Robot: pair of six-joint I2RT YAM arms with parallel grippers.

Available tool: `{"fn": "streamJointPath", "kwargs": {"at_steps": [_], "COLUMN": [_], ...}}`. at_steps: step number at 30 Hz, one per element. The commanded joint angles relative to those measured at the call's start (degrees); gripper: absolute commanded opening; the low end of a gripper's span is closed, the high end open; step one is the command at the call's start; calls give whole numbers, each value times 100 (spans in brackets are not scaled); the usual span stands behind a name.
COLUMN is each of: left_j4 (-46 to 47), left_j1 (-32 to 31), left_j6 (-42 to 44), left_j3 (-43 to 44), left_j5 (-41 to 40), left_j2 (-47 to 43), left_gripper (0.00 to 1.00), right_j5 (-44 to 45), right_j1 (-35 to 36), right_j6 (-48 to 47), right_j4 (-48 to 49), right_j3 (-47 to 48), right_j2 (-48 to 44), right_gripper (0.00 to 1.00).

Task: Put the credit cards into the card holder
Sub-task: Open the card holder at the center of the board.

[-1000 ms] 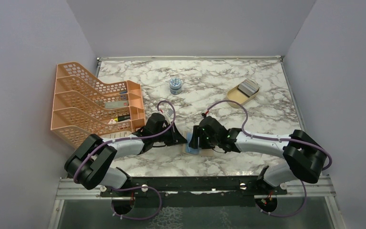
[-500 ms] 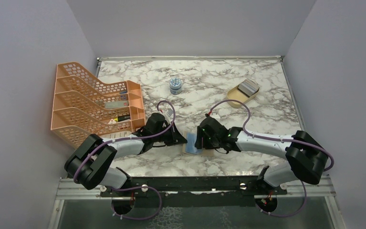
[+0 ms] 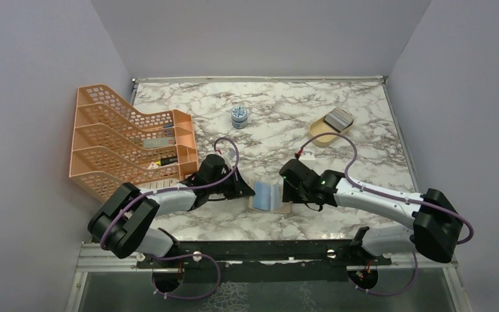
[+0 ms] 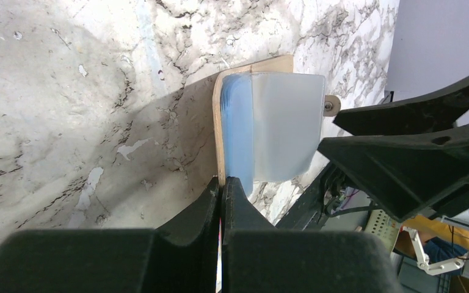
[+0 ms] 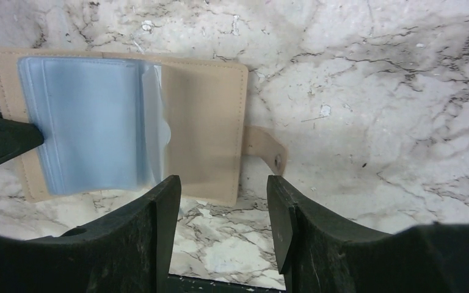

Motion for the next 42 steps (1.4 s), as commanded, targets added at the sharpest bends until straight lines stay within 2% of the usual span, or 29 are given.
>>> {"fn": "streamJointPath", "kwargs": {"at_steps": [1,6,11,13,15,18,24,27,31,35,38,42], "left_j4": [131,128,128,127,124,124,104,93,93,93,93,100], "left_j1": [2,2,0,4,3,3,4,2,1,6,-1,4], "left_j6": [-1,-10,-18,-27,-36,-23,7,16,16,121,266,331], "left_j3": [-66,-37,-11,-12,-5,-10,-41,-33,24,51,71,95], "left_j5": [17,43,56,47,46,21,-60,-67,42,72,67,-27], "left_j2": [-35,-52,-32,-35,-35,-43,6,-14,-35,-78,-35,97], "left_gripper": [0,0,0,0,0,0,0,7,30,43,48,48], "right_j5": [441,163,-1000,-1166,-1148,-1134,-685,-600,-657,-756,-865,-807], "right_j1": [27,25,23,27,27,27,10,10,8,9,12,10], "right_j6": [100,59,-473,-496,-443,-620,-419,-324,-316,-373,-280,-243], "right_j4": [-435,-432,904,1278,1324,1413,1189,1180,1255,1613,1726,1649], "right_j3": [311,690,587,498,531,570,417,217,58,-155,-281,-303], "right_j2": [-264,-185,-261,-66,241,758,1342,1374,1293,1221,1286,1263], "right_gripper": [54,51,47,41,33,28,25,24,24,24,24,24]}}
